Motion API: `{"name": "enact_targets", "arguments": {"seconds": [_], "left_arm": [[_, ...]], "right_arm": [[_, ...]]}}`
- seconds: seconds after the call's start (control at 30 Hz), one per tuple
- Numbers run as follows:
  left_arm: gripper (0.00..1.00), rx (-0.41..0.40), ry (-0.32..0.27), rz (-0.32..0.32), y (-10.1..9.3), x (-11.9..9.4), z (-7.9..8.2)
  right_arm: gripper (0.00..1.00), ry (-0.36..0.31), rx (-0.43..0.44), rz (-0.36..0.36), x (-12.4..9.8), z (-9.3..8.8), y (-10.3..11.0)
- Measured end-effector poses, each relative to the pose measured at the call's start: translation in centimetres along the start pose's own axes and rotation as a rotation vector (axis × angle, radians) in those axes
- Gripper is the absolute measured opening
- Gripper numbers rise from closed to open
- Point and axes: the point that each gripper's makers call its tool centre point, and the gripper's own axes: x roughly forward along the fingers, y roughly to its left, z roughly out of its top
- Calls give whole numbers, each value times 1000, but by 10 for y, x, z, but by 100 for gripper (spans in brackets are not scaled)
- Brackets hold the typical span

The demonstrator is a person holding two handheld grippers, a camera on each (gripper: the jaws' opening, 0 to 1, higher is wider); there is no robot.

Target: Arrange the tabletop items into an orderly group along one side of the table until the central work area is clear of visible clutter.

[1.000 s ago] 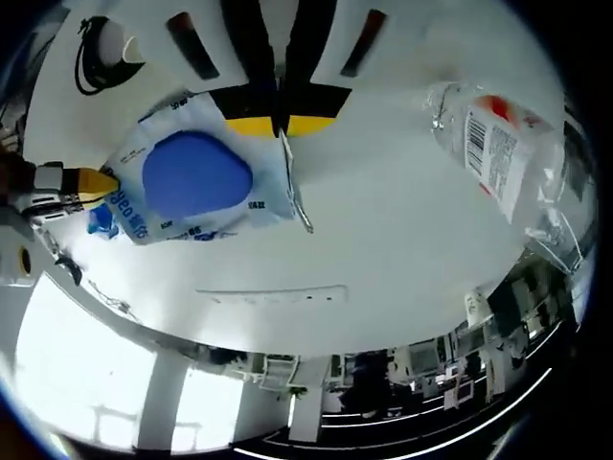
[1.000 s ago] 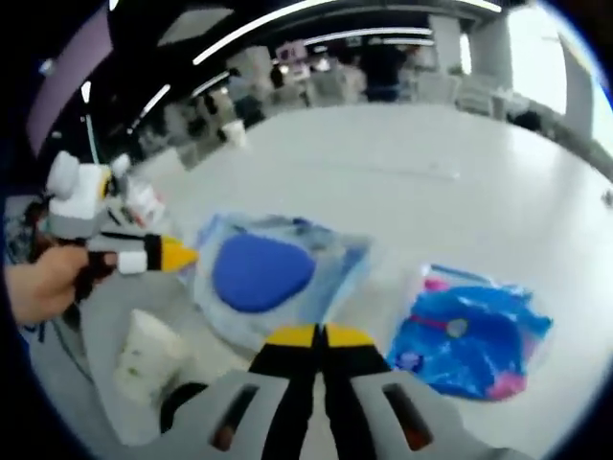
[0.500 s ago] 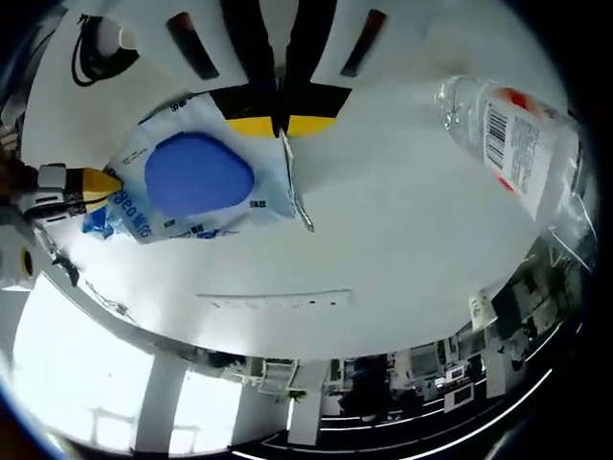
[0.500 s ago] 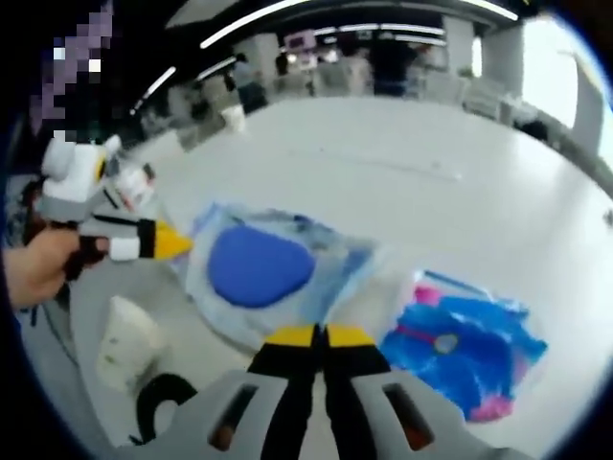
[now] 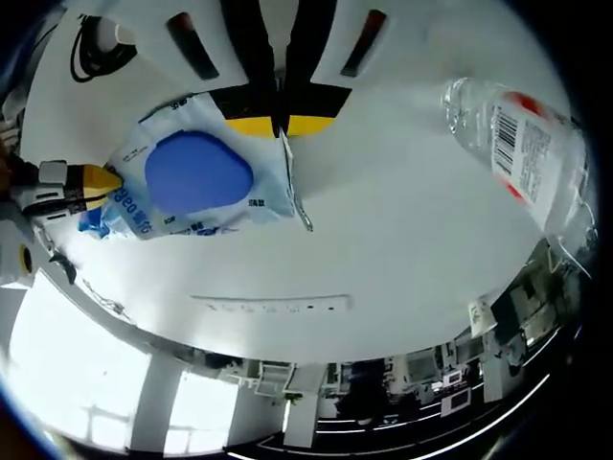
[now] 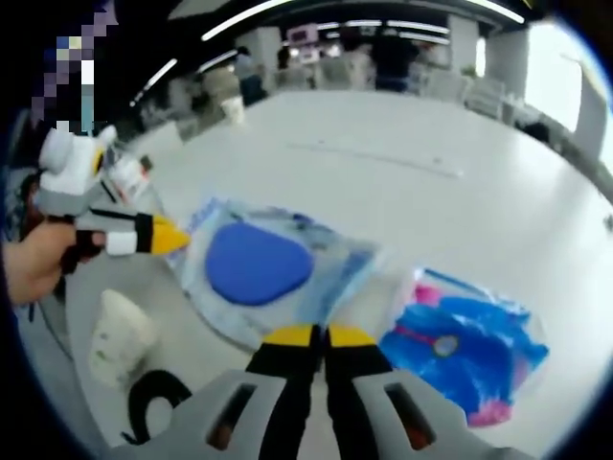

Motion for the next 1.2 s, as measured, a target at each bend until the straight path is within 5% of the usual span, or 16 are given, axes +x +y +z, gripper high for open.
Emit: {"name": "enact_targets", "arguments": {"seconds": [0.63, 1.07, 1.2], "left_arm": [[4, -24, 7, 13, 2, 1, -2], [35, -23, -51, 38, 10, -6, 10], [52, -9, -65, 65, 14, -7, 13]], "right_arm": [[19, -4, -56, -25, -6, 4, 2], [29, -52, -66, -44, -13, 16, 5], [32, -73, -75, -38, -15, 20, 9]]}}
